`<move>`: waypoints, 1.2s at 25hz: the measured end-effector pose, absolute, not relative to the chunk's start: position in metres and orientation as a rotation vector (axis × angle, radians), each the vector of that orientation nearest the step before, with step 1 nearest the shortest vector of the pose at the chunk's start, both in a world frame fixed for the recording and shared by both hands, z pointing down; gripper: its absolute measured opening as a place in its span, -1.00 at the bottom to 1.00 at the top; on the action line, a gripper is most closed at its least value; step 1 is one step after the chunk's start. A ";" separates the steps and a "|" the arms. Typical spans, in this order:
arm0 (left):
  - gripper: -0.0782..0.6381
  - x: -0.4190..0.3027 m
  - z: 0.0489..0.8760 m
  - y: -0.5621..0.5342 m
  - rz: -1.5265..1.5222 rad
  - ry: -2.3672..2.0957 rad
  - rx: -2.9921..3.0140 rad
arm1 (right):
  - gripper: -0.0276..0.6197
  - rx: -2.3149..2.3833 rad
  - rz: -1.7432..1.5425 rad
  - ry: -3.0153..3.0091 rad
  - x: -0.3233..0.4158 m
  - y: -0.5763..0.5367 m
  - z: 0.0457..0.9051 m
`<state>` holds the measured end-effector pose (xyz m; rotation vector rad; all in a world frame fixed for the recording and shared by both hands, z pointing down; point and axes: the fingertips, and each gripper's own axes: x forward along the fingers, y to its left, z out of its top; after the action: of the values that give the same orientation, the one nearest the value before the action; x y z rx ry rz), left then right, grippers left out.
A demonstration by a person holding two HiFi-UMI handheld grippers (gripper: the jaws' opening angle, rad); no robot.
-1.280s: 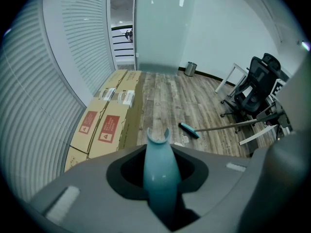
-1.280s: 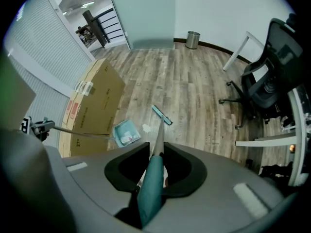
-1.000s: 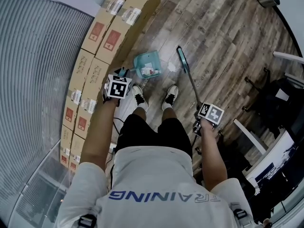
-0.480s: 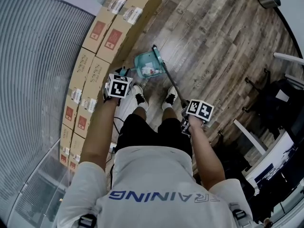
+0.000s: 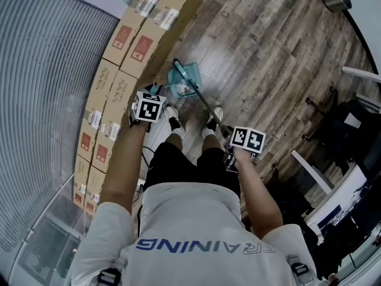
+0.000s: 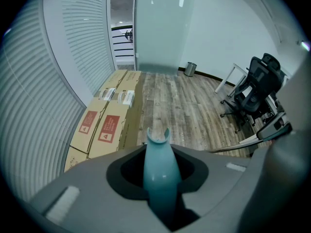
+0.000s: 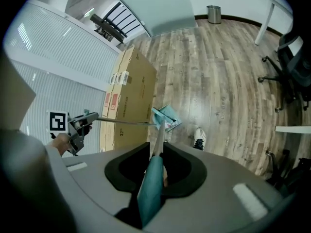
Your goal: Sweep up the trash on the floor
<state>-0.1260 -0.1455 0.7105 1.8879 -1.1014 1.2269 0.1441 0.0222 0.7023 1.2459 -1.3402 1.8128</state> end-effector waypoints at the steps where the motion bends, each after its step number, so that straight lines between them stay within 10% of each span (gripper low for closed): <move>1: -0.52 -0.126 0.711 -0.146 1.226 -1.100 1.887 | -0.60 1.233 1.817 -1.350 0.142 0.021 0.701; 30: -0.45 -0.127 0.710 -0.136 1.213 -1.081 1.909 | -0.88 1.363 1.793 -1.292 0.204 0.030 0.701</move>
<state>-0.1266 -0.1355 0.7096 1.9094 -1.0813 1.2127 0.2040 0.0304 0.7006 1.3630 -1.2915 1.7926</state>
